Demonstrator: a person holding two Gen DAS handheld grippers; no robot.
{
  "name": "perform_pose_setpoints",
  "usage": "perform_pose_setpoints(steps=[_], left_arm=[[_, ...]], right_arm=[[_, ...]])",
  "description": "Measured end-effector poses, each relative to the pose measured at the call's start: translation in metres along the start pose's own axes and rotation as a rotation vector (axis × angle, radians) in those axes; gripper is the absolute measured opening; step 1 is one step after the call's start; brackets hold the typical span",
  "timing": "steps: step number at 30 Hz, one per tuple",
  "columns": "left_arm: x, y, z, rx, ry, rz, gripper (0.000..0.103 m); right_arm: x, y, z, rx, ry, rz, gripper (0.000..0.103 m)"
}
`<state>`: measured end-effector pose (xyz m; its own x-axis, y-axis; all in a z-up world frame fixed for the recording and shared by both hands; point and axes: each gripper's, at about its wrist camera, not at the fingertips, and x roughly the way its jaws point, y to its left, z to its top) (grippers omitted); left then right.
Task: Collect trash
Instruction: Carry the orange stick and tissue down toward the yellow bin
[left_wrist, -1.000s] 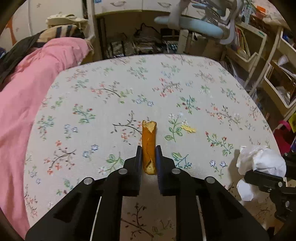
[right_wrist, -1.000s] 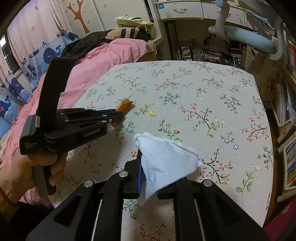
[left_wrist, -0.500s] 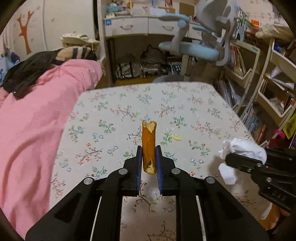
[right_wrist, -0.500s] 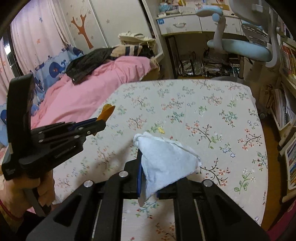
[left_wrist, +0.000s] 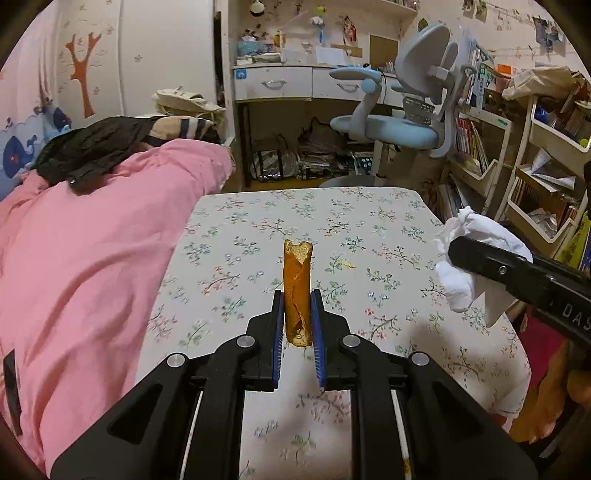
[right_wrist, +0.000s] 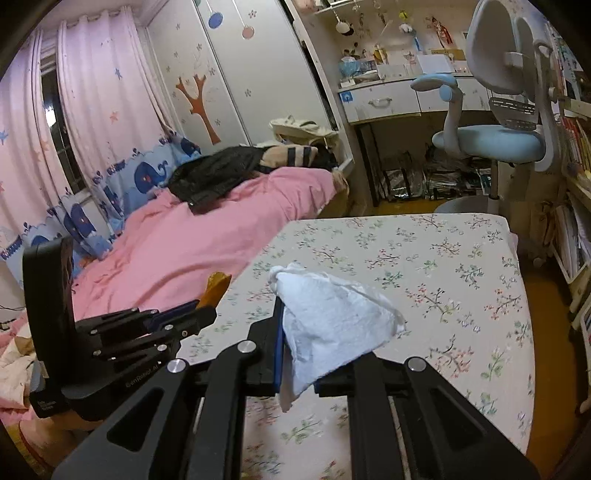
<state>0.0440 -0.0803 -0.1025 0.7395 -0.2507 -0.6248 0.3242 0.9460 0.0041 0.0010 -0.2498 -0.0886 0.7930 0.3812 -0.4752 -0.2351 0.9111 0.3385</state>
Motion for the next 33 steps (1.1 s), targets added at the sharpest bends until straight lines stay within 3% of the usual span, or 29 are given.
perform_pose_setpoints(steps=[16,33], left_arm=[[-0.057,0.009,-0.044,-0.007,-0.008,0.019,0.014],[-0.093,0.013,-0.089,-0.026,0.018,0.02,0.014]], right_arm=[[-0.035,0.032,-0.041,-0.021,-0.019,0.041,0.013],[-0.045,0.052,-0.078,-0.017,0.032,0.081,0.013]])
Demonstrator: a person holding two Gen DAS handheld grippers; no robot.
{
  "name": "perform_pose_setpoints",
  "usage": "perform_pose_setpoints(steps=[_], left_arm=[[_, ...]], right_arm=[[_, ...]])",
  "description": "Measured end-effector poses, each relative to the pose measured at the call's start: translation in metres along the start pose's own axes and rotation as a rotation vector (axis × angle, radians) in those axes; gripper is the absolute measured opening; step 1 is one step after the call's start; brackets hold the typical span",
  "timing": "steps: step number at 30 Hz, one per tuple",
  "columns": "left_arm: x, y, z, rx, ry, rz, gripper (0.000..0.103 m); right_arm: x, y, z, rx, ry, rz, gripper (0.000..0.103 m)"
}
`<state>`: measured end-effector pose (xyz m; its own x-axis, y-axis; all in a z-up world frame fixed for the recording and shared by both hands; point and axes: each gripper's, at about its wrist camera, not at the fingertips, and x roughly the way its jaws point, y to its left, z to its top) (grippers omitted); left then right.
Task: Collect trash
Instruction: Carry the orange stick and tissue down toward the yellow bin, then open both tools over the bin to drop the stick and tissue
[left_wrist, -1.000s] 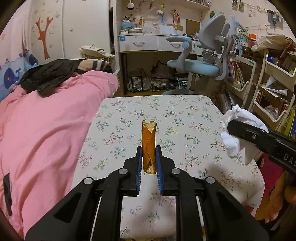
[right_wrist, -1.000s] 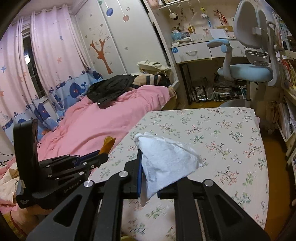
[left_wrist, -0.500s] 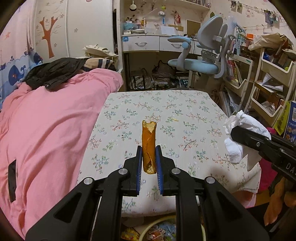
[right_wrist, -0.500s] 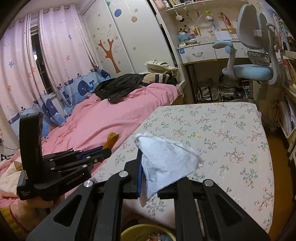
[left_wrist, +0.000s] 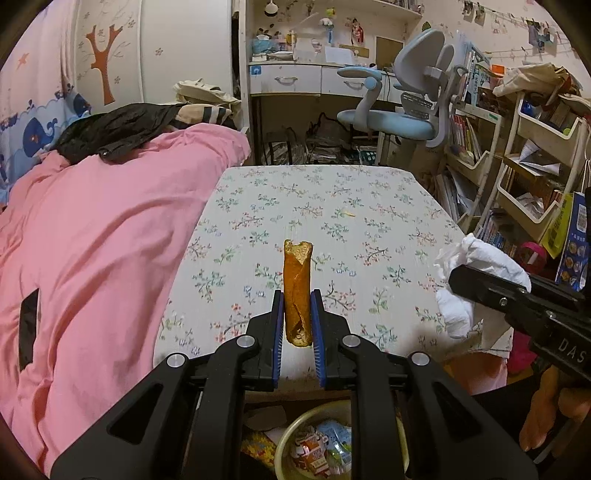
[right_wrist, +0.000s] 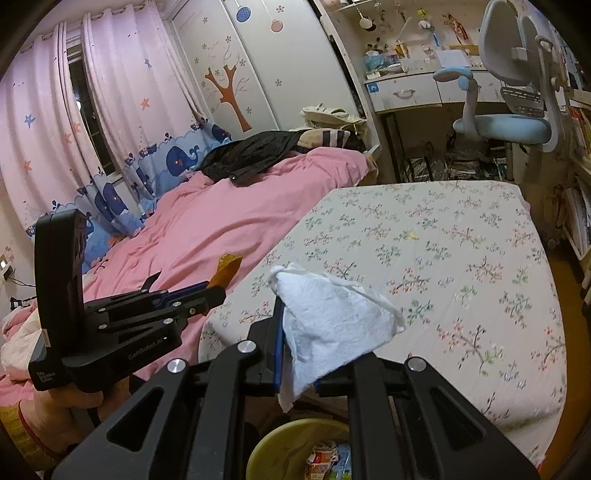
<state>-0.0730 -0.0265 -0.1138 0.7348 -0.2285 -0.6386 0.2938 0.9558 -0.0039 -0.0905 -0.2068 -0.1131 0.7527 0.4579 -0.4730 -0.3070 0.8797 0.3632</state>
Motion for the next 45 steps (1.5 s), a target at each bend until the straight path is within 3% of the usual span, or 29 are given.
perform_pose_setpoints(steps=[16,26,37,38,40,41,45], left_arm=[[-0.02,-0.004,-0.033,-0.007,0.034,-0.009,0.014],[-0.023,-0.012,-0.065,-0.011,0.097,-0.019,0.014],[-0.018,-0.015,-0.089,-0.017,0.184,-0.014,0.014],[-0.016,-0.015,-0.091,-0.018,0.195,-0.015,0.014],[-0.012,-0.016,-0.097,-0.017,0.227,-0.011,0.014],[-0.01,-0.016,-0.099,-0.016,0.239,-0.011,0.014],[-0.002,-0.018,-0.111,-0.011,0.303,-0.016,0.014]], right_arm=[[-0.008,0.019,-0.034,0.019,0.063,0.044,0.013],[0.008,0.032,-0.072,0.069,0.24,0.085,0.014],[0.04,0.03,-0.111,0.09,0.515,0.041,0.015],[0.043,0.03,-0.113,0.087,0.54,0.036,0.019],[0.048,0.029,-0.121,0.084,0.59,0.015,0.046],[0.048,0.029,-0.123,0.078,0.6,-0.009,0.065],[0.048,0.029,-0.127,0.056,0.643,-0.046,0.07]])
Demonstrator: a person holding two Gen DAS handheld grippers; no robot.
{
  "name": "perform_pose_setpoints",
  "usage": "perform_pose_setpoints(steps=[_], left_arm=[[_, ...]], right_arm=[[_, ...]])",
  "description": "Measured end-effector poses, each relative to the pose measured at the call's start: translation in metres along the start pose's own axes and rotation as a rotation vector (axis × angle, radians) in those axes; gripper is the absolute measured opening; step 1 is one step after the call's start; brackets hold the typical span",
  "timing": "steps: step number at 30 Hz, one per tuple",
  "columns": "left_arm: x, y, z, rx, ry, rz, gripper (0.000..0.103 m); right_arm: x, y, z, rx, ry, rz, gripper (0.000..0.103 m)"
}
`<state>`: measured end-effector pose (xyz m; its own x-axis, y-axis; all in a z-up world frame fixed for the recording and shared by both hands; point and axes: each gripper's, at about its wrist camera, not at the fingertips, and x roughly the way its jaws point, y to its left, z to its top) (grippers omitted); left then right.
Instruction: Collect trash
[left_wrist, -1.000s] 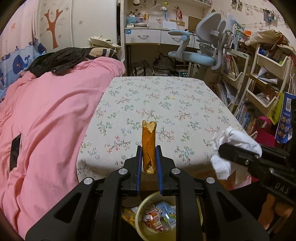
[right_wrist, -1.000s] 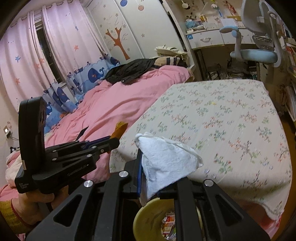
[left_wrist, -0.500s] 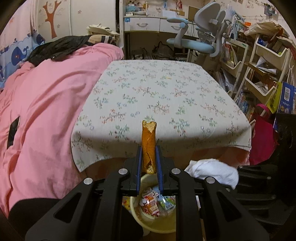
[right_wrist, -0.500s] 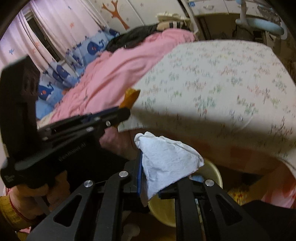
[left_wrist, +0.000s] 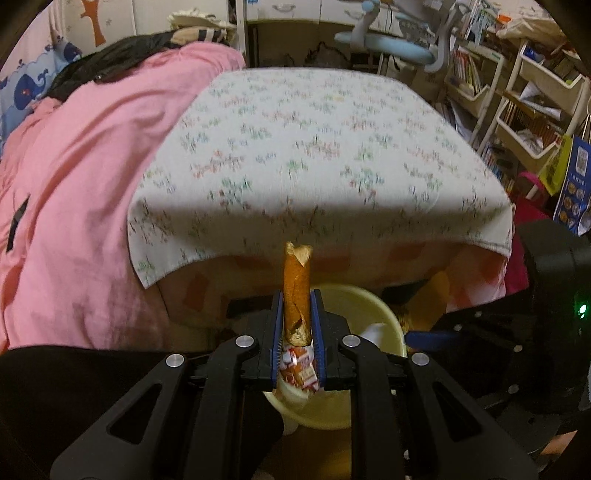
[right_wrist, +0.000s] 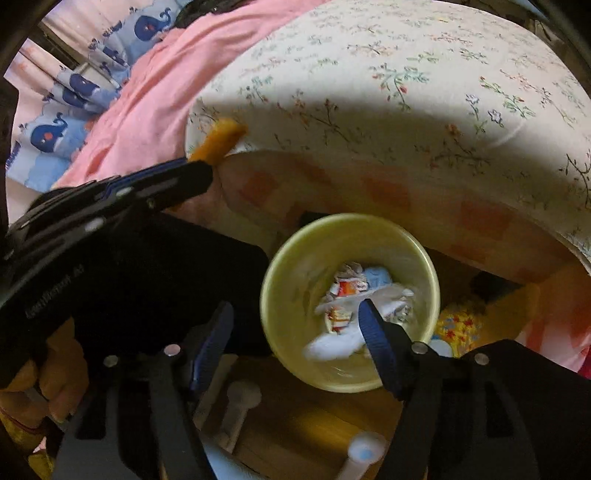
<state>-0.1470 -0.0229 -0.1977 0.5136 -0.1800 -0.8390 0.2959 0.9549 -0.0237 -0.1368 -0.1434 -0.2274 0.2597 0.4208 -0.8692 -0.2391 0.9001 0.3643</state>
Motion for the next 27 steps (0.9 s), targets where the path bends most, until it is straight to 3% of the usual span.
perform_pose_setpoints(steps=[3,6,8,10,13,15,17,21,27], left_arm=[[0.005,-0.004,-0.006,0.014,0.038,-0.011,0.015],[0.006,-0.005,-0.011,0.009,0.049,-0.013,0.027],[0.002,-0.005,-0.013,-0.001,0.039,-0.007,0.034],[-0.004,-0.004,-0.011,-0.01,0.014,0.002,0.048],[-0.022,-0.004,-0.006,-0.022,-0.076,0.043,0.069],[-0.036,-0.003,-0.002,-0.039,-0.144,0.075,0.081],[-0.049,-0.001,0.004,-0.058,-0.213,0.101,0.088],[-0.071,0.0,0.022,-0.074,-0.334,0.144,0.096],[-0.097,0.002,0.052,-0.089,-0.459,0.169,0.096]], right_arm=[[-0.004,0.0,-0.002,-0.004,-0.005,-0.058,0.075],[-0.012,-0.003,-0.003,-0.005,-0.044,-0.164,0.086],[-0.02,-0.006,-0.004,0.008,-0.083,-0.24,0.088],[-0.028,-0.011,-0.002,0.023,-0.122,-0.287,0.089],[-0.054,-0.015,0.0,0.045,-0.253,-0.345,0.089],[-0.072,-0.012,0.001,0.043,-0.351,-0.382,0.095],[-0.09,-0.01,0.004,0.047,-0.458,-0.412,0.095],[-0.12,-0.007,0.009,0.062,-0.619,-0.453,0.095],[-0.15,0.001,0.031,0.06,-0.781,-0.497,0.095]])
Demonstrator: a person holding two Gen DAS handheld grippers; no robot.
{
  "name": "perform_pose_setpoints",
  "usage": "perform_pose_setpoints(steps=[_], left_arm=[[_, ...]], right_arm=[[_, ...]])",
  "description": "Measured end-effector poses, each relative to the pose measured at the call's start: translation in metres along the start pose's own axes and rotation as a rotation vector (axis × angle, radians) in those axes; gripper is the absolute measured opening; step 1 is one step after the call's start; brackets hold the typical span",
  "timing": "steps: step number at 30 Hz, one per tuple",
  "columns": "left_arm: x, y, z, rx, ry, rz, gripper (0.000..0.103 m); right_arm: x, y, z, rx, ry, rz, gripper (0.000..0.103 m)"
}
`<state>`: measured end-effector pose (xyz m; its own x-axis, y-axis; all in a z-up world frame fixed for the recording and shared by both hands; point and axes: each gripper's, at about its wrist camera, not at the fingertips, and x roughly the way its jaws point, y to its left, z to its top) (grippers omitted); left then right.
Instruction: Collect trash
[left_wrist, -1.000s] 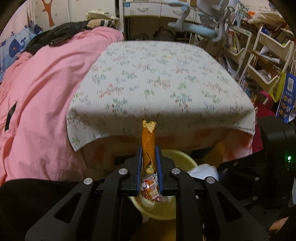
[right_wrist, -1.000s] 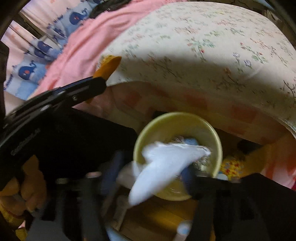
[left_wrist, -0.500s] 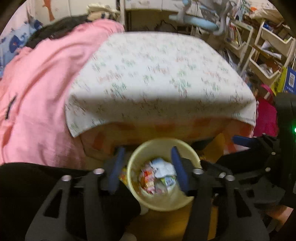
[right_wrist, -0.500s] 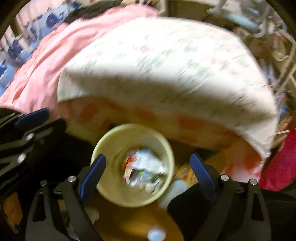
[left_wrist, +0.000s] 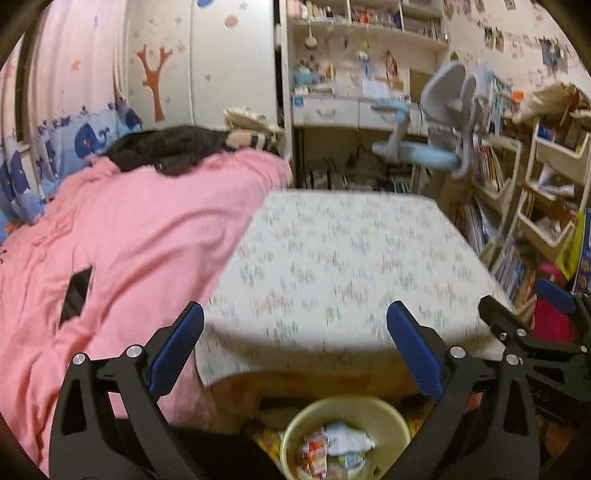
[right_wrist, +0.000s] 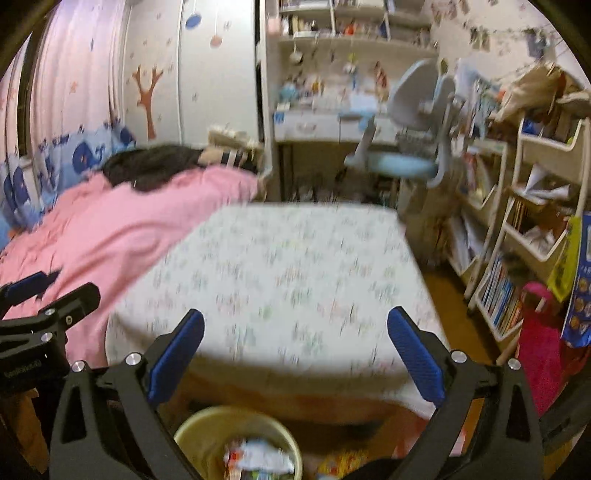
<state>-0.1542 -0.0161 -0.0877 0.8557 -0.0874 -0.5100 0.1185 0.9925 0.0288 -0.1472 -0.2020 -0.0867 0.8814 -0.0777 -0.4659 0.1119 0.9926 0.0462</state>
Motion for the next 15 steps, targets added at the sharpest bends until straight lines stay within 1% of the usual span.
perform_pose_setpoints(steps=[6,11,15], left_arm=[[0.004,-0.001,0.044,-0.014,-0.079,0.012,0.096],[0.021,-0.004,0.073,-0.022,-0.111,0.016,0.096],[0.043,-0.01,0.098,-0.001,-0.129,0.016,0.096]], right_arm=[[0.008,0.0,0.036,-0.011,-0.08,-0.02,0.095],[0.019,0.0,0.054,-0.026,-0.122,-0.038,0.095],[0.029,-0.003,0.065,-0.027,-0.154,-0.062,0.096]])
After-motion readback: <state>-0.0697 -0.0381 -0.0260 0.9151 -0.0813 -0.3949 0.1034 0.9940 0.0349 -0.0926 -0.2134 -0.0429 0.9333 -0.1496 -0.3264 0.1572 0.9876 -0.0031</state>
